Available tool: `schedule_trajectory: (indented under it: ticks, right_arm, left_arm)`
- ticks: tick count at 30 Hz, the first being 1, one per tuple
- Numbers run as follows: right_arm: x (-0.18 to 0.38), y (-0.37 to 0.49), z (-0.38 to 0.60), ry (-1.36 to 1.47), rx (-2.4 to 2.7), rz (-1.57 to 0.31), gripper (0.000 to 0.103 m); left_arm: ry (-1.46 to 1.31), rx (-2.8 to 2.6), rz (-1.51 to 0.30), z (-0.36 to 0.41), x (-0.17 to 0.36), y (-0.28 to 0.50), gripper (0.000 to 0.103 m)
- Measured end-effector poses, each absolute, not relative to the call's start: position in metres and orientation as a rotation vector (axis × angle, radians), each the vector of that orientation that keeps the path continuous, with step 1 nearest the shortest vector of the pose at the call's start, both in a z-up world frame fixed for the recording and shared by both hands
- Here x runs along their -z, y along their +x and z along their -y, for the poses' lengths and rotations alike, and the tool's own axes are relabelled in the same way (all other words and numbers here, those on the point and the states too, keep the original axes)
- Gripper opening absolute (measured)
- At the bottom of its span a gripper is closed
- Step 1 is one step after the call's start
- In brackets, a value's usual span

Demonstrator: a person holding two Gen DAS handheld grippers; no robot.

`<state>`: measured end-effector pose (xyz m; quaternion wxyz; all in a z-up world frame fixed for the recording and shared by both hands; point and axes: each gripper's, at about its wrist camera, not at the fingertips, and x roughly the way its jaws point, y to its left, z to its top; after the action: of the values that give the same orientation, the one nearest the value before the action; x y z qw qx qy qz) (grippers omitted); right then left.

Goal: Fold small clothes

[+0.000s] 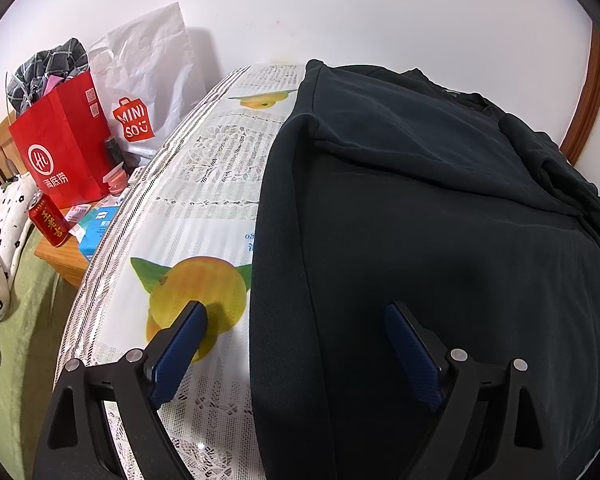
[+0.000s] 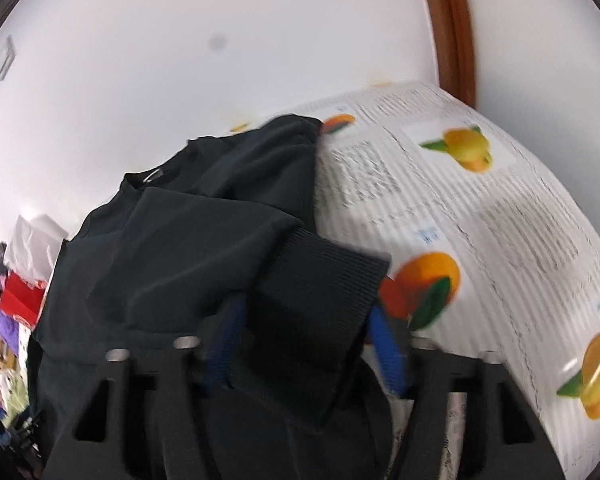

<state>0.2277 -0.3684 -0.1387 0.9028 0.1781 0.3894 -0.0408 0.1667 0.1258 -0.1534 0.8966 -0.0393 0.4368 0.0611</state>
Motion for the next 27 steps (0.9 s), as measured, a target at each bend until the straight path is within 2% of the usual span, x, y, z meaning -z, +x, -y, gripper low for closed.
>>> schedule_trajectory:
  ticks: [1, 2, 3, 4, 11, 16, 23, 24, 27]
  right_arm:
    - [0.136, 0.226, 0.364, 0.347, 0.087, -0.793, 0.031]
    - [0.130, 0.223, 0.360, 0.319, 0.095, -0.769, 0.028]
    - [0.123, 0.218, 0.355, 0.288, 0.108, -0.741, 0.016]
    - [0.119, 0.217, 0.354, 0.276, 0.110, -0.728, 0.015]
    - [0.070, 0.193, 0.331, 0.255, 0.050, -0.625, 0.011]
    - [0.036, 0.205, 0.266, 0.219, -0.108, -0.595, 0.011]
    - [0.039, 0.260, 0.166, 0.292, -0.304, -0.634, 0.011]
    - [0.042, 0.267, 0.157, 0.304, -0.322, -0.648, 0.016]
    - [0.052, 0.283, 0.123, 0.300, -0.455, -0.724, 0.020]
  left_arm:
    - [-0.081, -0.127, -0.905, -0.126, 0.153, 0.167, 0.090]
    - [-0.083, -0.126, -0.905, -0.126, 0.153, 0.166, 0.090]
    - [-0.084, -0.125, -0.904, -0.126, 0.153, 0.166, 0.090]
    - [-0.086, -0.125, -0.902, -0.127, 0.153, 0.165, 0.090]
    - [-0.074, -0.118, -0.900, -0.126, 0.152, 0.160, 0.090]
    - [-0.112, -0.102, -0.905, -0.132, 0.148, 0.159, 0.089]
    - [-0.138, -0.082, -0.891, -0.128, 0.136, 0.161, 0.089]
    - [-0.139, -0.073, -0.890, -0.125, 0.134, 0.163, 0.089]
    - [-0.124, -0.036, -0.870, -0.114, 0.122, 0.167, 0.089]
